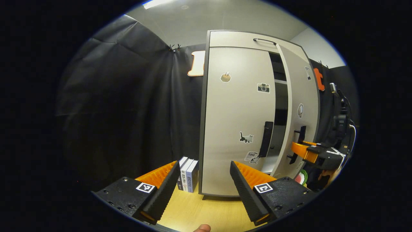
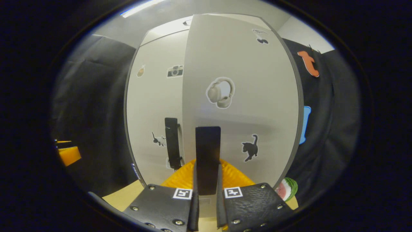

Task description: Open the right door of the double-door shoe cabinet with the right hand, and open the left door with the left hand.

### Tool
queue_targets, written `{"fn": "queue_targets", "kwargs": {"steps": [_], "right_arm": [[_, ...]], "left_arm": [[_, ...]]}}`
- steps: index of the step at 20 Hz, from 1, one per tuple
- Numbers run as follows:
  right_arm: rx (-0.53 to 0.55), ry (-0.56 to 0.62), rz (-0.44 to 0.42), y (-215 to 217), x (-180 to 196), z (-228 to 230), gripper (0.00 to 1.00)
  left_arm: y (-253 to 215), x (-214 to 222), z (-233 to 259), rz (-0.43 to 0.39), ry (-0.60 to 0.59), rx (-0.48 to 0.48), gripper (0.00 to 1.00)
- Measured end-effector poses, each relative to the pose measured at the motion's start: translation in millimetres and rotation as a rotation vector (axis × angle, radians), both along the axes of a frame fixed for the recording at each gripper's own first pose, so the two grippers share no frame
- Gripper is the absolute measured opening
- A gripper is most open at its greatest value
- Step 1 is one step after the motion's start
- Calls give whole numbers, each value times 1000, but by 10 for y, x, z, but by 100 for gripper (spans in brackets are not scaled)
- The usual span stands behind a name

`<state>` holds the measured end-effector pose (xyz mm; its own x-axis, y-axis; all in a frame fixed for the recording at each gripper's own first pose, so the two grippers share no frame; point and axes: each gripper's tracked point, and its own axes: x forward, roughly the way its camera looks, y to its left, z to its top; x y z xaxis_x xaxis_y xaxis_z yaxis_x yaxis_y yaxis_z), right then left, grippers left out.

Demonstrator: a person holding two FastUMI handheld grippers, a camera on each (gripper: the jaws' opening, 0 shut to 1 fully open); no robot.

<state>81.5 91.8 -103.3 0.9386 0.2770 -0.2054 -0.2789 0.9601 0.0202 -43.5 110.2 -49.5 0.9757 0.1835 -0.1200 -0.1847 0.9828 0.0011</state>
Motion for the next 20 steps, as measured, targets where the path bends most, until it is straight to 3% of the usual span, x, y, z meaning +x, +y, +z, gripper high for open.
{"fn": "queue_targets", "kwargs": {"steps": [3, 4, 6, 7, 20], "right_arm": [[12, -5, 26, -21, -37, 10, 22], [15, -4, 34, -35, -46, 9, 22], [14, -6, 50, -52, -68, 11, 22], [12, -7, 57, -58, -74, 13, 22], [19, -7, 147, -182, -184, 34, 22]], "left_arm": [[-34, 24, -30, -7, 9, 8, 93], [-48, 31, -41, -10, 12, 12, 96], [-85, 50, -46, -17, 14, 17, 93], [-103, 55, -56, -20, 15, 19, 96], [-292, 201, -72, -27, 6, 8, 96]]}}
